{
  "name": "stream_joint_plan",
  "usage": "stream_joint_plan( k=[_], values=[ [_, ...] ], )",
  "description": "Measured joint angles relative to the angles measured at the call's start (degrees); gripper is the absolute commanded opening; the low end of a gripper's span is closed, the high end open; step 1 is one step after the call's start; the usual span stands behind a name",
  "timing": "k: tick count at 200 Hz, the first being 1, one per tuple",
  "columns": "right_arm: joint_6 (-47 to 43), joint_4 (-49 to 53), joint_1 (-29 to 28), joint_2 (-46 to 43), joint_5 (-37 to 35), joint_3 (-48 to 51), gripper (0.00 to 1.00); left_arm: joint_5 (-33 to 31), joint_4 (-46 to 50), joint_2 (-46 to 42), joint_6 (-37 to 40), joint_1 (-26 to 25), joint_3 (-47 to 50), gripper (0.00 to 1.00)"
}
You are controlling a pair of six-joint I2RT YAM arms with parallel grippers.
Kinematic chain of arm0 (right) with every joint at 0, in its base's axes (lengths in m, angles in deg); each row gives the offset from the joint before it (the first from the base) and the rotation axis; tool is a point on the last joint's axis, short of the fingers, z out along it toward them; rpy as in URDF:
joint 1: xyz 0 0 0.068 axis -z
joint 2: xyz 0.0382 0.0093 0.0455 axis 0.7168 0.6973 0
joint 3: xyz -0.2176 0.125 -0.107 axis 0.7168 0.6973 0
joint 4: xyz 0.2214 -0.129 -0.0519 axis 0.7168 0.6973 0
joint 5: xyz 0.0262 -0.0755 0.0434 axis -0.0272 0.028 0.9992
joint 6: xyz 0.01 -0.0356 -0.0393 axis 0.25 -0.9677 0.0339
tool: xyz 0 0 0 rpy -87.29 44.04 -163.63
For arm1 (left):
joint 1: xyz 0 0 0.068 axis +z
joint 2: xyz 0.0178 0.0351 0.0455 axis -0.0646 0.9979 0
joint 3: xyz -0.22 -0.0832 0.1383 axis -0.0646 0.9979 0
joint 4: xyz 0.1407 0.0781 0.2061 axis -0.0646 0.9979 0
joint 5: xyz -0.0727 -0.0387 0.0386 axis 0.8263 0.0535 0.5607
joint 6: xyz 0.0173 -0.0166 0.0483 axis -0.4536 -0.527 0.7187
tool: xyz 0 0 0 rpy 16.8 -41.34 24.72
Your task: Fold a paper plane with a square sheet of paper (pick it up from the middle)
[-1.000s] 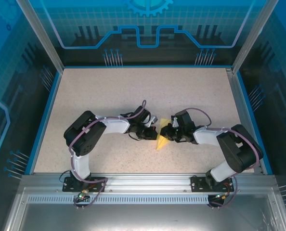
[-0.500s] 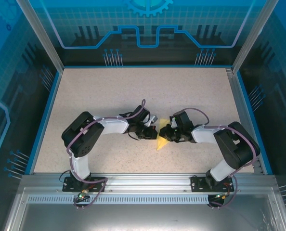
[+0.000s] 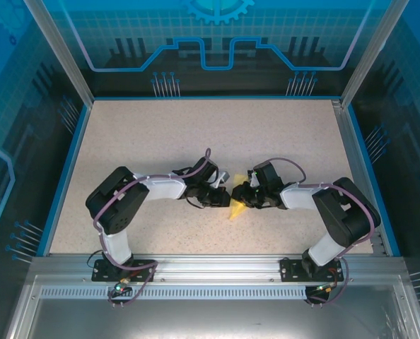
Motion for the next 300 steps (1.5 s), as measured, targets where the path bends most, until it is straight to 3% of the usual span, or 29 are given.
stream_joint_plan(
  k=[143, 226, 300],
  values=[
    [3.41, -4.02, 0.00, 0.33, 0.07, 1.25, 0.29, -0.74, -1.29, 1.27, -1.20, -2.40, -0.02, 0.22],
    [4.04, -4.15, 0.00, 0.33, 0.39, 1.33, 0.29, -3.76, 1.64, 2.80, 0.98, -2.56, -1.62, 0.07],
    [3.98, -2.29, 0.13, -2.08, 0.17, 1.33, 0.38, -4.83, 5.09, 3.67, 4.13, -2.84, -3.91, 0.00]
  ],
)
